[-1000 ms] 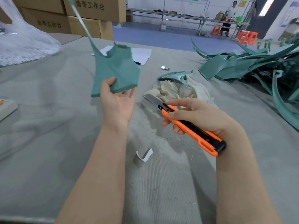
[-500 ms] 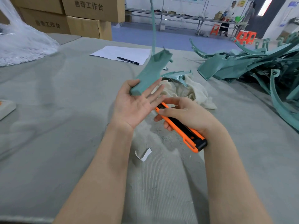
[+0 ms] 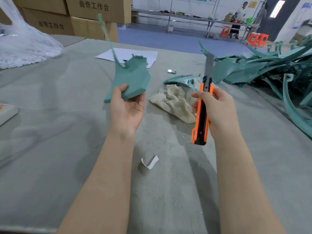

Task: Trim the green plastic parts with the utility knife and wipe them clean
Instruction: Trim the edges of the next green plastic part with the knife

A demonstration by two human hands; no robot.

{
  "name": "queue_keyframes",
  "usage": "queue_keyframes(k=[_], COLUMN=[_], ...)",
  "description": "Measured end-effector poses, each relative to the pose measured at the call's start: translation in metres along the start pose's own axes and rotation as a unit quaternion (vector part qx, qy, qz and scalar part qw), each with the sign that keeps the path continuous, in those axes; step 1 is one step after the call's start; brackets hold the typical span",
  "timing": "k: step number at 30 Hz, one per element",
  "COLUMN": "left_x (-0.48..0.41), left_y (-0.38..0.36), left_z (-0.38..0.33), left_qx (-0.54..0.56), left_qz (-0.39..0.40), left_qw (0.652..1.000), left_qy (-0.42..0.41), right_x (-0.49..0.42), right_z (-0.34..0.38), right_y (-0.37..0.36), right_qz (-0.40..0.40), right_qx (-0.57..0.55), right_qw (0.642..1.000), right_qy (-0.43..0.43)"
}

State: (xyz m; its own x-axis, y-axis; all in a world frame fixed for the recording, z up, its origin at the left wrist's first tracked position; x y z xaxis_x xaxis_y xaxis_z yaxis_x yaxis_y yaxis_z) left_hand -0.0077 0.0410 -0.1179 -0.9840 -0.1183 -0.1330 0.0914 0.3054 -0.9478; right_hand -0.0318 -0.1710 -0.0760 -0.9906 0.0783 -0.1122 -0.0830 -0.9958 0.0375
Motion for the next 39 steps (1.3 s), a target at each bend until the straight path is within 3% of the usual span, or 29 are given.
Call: queue_keyframes(k=[4, 10, 17, 20, 22, 24, 26, 28, 30, 33, 36, 39], left_x=[0.004, 0.008, 0.014, 0.015, 0.010, 0.007, 0.006, 0.006, 0.005, 0.004, 0.005, 0.009], left_y=[-0.005, -0.013, -0.019, -0.023, -0.017, 0.003, 0.021, 0.023, 0.017, 0.003, 0.003, 0.001], left_z=[0.012, 0.018, 0.027, 0.030, 0.022, 0.003, -0.008, -0.006, 0.004, 0.015, 0.005, 0.012], left_qx=[-0.140, -0.191, -0.348, -0.324, -0.272, -0.242, -0.255, -0.338, -0.352, -0.192, -0.103, -0.109], left_qz=[0.024, 0.056, 0.113, 0.101, 0.049, -0.075, -0.173, -0.193, -0.144, 0.001, 0.063, 0.076], left_qw=[0.987, 0.977, 0.923, 0.932, 0.957, 0.967, 0.951, 0.921, 0.924, 0.973, 0.980, 0.971], left_qy=[0.071, 0.074, 0.121, 0.130, 0.094, 0.014, -0.029, -0.004, 0.038, 0.127, 0.157, 0.198], right_x=[0.000, 0.000, -0.001, -0.002, -0.003, -0.003, -0.003, -0.003, -0.003, -0.002, 0.000, 0.003], right_z=[-0.003, -0.005, -0.011, -0.014, -0.013, -0.012, -0.013, -0.015, -0.014, -0.013, -0.015, -0.016], right_y=[0.001, -0.006, -0.008, -0.011, -0.011, -0.012, -0.014, -0.020, -0.024, -0.026, -0.020, -0.013], right_qz=[-0.029, -0.002, 0.013, 0.020, 0.007, -0.002, 0.002, 0.015, 0.038, 0.118, 0.192, 0.210], right_qx=[-0.042, -0.112, -0.069, -0.033, -0.045, -0.073, -0.096, -0.113, -0.133, -0.132, -0.053, -0.064], right_qw=[0.999, 0.994, 0.998, 0.999, 0.999, 0.997, 0.995, 0.993, 0.990, 0.984, 0.979, 0.974], right_qy=[0.014, 0.010, -0.002, -0.007, 0.005, 0.013, 0.013, 0.010, 0.010, -0.002, -0.034, -0.052])
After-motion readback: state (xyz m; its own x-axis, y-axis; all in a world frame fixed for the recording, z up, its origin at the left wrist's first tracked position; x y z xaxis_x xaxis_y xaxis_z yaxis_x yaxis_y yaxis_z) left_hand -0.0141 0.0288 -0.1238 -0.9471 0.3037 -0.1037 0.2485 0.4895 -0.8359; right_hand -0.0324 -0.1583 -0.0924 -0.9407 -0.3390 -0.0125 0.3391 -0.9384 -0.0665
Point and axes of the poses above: each hand's wrist, its own x-axis away from the middle knuckle, its own y-axis out of the back of the hand, z = x × y, the point moved 6 cm from there along -x, towards the middle knuckle, and after that the axes turned 11 degrees about z, right-handed, at the moved point
